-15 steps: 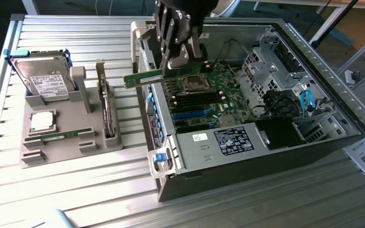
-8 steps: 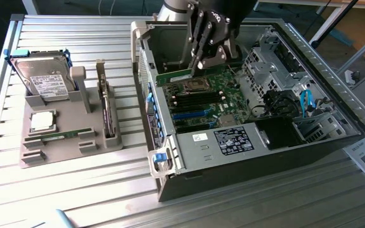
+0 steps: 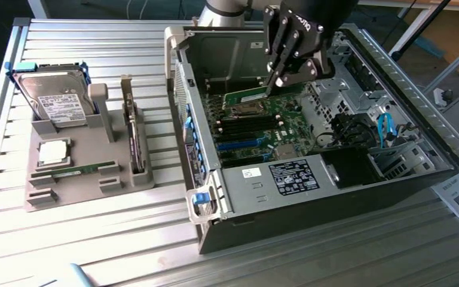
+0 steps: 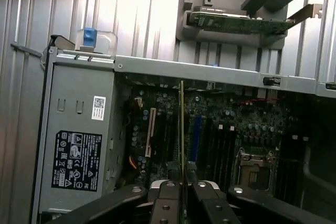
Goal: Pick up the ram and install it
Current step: 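Pick up the ram and move it above insertion slot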
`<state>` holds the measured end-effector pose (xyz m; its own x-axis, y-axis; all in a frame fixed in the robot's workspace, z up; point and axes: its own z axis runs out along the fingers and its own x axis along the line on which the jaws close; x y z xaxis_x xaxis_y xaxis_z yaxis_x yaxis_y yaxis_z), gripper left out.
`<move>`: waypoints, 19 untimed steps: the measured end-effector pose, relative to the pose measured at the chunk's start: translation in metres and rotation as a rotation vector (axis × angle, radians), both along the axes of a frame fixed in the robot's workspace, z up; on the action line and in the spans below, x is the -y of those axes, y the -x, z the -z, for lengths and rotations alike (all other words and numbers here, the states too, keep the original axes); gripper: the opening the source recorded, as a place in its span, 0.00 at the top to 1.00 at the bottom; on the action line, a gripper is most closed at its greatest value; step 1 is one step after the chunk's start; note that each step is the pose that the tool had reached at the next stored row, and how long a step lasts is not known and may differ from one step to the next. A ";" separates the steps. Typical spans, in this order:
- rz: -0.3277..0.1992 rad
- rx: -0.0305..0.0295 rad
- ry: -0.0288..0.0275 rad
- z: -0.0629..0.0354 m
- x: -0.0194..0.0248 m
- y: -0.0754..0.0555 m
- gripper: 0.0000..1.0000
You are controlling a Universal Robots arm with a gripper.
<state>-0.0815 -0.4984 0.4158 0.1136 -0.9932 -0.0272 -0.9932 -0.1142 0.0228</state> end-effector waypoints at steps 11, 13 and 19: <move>0.004 -0.0001 0.0001 0.0032 0.0000 -0.046 0.86; 0.004 -0.0002 0.0000 0.0038 0.0000 -0.054 0.86; 0.005 -0.0003 0.0002 0.0055 0.0000 -0.081 0.86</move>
<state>0.0000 -0.4983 0.4104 0.1082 -0.9938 -0.0270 -0.9938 -0.1088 0.0232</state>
